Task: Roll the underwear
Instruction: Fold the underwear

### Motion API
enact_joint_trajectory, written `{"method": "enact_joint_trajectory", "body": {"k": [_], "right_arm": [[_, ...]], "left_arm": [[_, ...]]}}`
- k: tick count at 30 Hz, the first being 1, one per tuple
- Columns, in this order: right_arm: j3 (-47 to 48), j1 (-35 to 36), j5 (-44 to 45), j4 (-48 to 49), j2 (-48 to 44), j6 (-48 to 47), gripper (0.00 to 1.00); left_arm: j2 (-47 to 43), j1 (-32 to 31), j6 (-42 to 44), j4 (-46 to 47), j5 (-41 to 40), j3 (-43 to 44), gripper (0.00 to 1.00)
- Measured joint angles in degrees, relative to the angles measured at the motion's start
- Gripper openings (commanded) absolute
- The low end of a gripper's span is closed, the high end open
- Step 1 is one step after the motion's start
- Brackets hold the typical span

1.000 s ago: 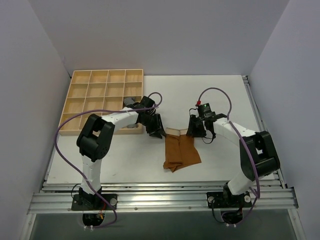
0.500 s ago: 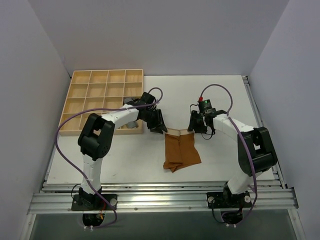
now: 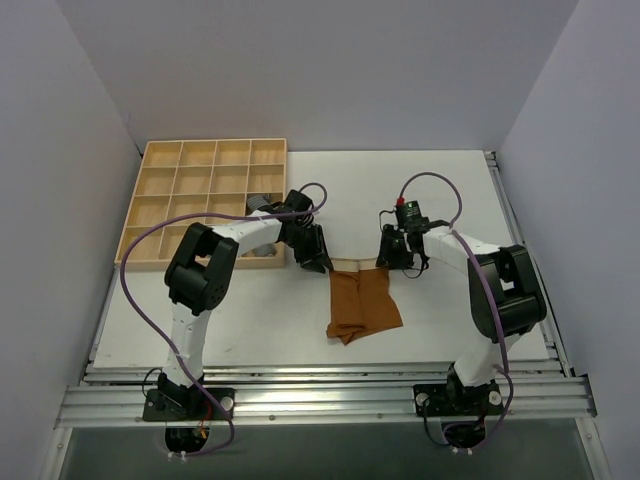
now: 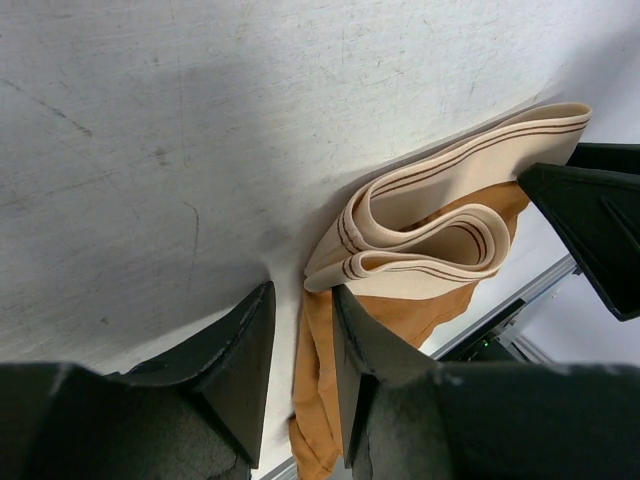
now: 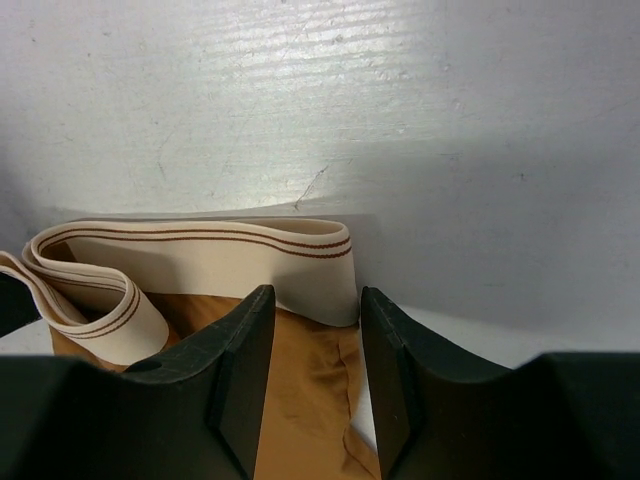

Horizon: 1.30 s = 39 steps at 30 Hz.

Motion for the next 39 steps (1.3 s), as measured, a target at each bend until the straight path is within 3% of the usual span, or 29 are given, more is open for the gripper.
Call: {"method": "enact_joint_trajectory", "body": {"k": [2, 5, 8, 15, 32, 39], "right_arm": [[0.11, 0.00, -0.11, 0.24, 0.09, -0.13, 0.34], [0.55, 0.00, -0.17, 0.33, 0.70, -0.42, 0.15], [0.66, 0.00, -0.72, 0.37, 0.87, -0.39, 0.05], [0.68, 1.07, -2.91, 0.39, -1.77, 0.28, 0.01], [6.01, 12.22, -3.10, 0.15, -2.54, 5.79, 0.03], [6.25, 14.56, -3.17, 1.27, 1.44, 7.89, 0.29]], "left_arm": [[0.04, 0.00, 0.00, 0.02, 0.00, 0.00, 0.37], [0.22, 0.00, -0.02, 0.09, 0.09, 0.00, 0.37], [0.26, 0.00, -0.04, 0.26, 0.20, 0.00, 0.37], [0.31, 0.00, -0.76, 2.29, 0.74, 0.02, 0.37], [0.33, -0.33, -2.27, 4.87, 1.46, 0.00, 0.37], [0.33, -0.68, -2.67, 5.31, 1.46, 0.00, 0.37]]}}
